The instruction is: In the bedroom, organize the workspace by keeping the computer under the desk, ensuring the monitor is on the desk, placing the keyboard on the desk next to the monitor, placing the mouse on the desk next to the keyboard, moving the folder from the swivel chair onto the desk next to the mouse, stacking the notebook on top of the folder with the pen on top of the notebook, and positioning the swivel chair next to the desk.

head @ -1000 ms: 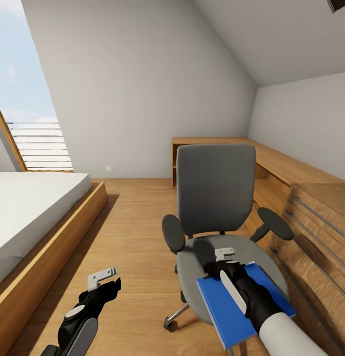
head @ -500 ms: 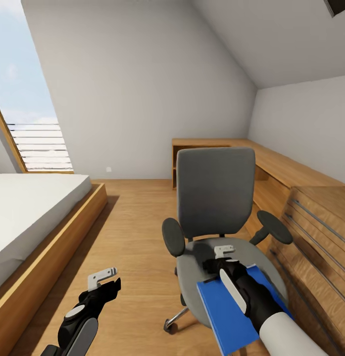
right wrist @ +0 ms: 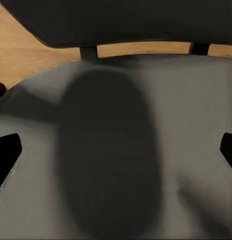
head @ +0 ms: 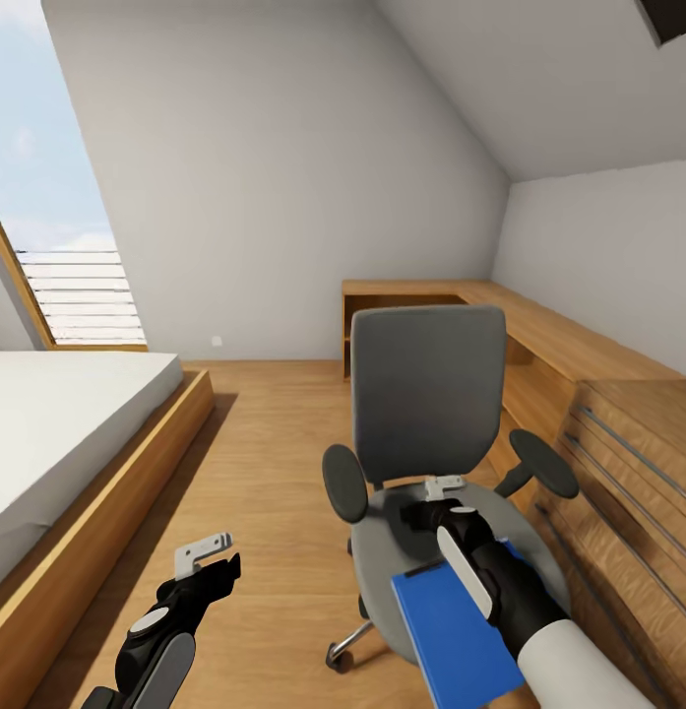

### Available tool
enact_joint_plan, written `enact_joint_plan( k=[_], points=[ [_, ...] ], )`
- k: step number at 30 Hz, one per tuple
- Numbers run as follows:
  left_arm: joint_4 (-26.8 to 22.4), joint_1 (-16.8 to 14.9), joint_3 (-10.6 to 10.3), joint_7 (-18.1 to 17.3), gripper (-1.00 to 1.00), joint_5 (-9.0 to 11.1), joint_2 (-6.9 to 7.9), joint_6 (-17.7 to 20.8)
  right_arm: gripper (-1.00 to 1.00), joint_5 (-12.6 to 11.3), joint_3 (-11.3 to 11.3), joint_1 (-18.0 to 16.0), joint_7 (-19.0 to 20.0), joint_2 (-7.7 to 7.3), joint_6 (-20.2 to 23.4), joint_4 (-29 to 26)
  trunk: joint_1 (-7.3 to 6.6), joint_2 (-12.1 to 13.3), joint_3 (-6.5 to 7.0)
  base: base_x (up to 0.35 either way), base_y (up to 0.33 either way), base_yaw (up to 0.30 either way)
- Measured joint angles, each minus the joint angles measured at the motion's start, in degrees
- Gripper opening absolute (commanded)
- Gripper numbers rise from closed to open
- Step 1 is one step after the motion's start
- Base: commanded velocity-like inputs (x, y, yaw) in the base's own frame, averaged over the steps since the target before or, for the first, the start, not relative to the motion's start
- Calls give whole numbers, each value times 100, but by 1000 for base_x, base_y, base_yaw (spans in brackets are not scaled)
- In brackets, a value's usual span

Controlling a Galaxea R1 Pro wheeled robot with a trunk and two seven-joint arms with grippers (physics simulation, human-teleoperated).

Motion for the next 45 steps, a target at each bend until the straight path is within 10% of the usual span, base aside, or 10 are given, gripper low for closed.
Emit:
enact_joint_plan(
  k=[16,32,45],
  points=[
    [2,0,0,-4,100,0,4,0,100,-9,-21,9,-1,-3,7,-113,-23,42,18,0,0,0],
    [0,-3,0,-2,100,-8,8,0,100,-41,-759,145,-5,0,55,-680,-23,41,18,0,0,0],
    [0,-1,8,-4,100,-16,24,1,100,-1281,-1474,691,-17,-42,222,-1788,-22,42,18,0,0,0]
  ],
)
